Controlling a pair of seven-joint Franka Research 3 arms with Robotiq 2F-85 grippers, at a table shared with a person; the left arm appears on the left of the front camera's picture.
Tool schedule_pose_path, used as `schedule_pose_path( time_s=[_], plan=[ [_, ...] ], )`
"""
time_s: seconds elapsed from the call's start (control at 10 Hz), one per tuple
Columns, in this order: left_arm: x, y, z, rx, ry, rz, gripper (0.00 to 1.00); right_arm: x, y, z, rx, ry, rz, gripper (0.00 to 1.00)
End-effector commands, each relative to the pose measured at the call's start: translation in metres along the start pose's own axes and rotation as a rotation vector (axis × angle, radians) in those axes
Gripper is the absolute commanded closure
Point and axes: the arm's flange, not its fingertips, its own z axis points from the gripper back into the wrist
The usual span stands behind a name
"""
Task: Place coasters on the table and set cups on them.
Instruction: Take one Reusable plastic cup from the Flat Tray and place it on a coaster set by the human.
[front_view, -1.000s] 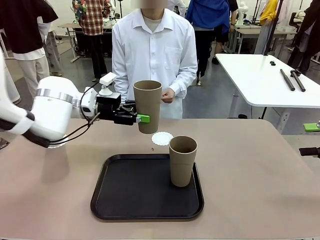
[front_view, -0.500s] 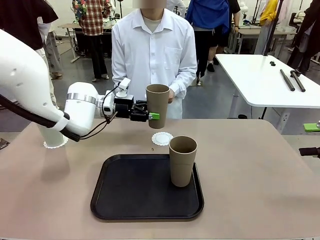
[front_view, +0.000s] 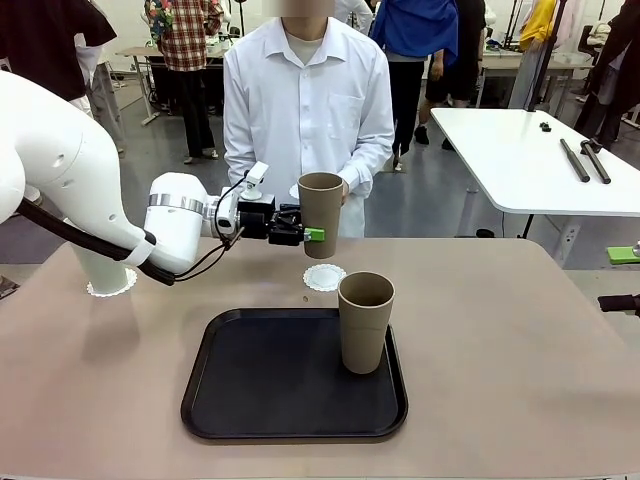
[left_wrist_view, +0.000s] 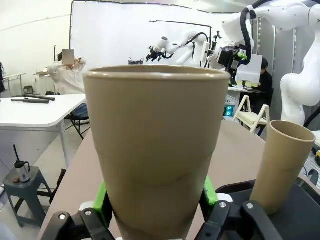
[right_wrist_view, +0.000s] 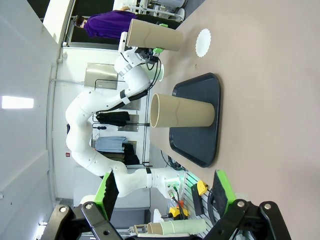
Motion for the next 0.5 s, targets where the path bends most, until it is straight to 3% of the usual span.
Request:
schedule_pose_path(
  time_s=[0.0,0.4],
  plan=[
    [0.003,0.001,0.001,0.013,0.01,-0.006,0.16,0.001,0.001,0.0,0.015,-0.005,0.002,0.0],
    [-0.012,0.001,-0.005,-0.025,0.016,-0.026,0.16,0.001,0.001,0.0,0.015,-0.005,0.002,0.0]
  ],
)
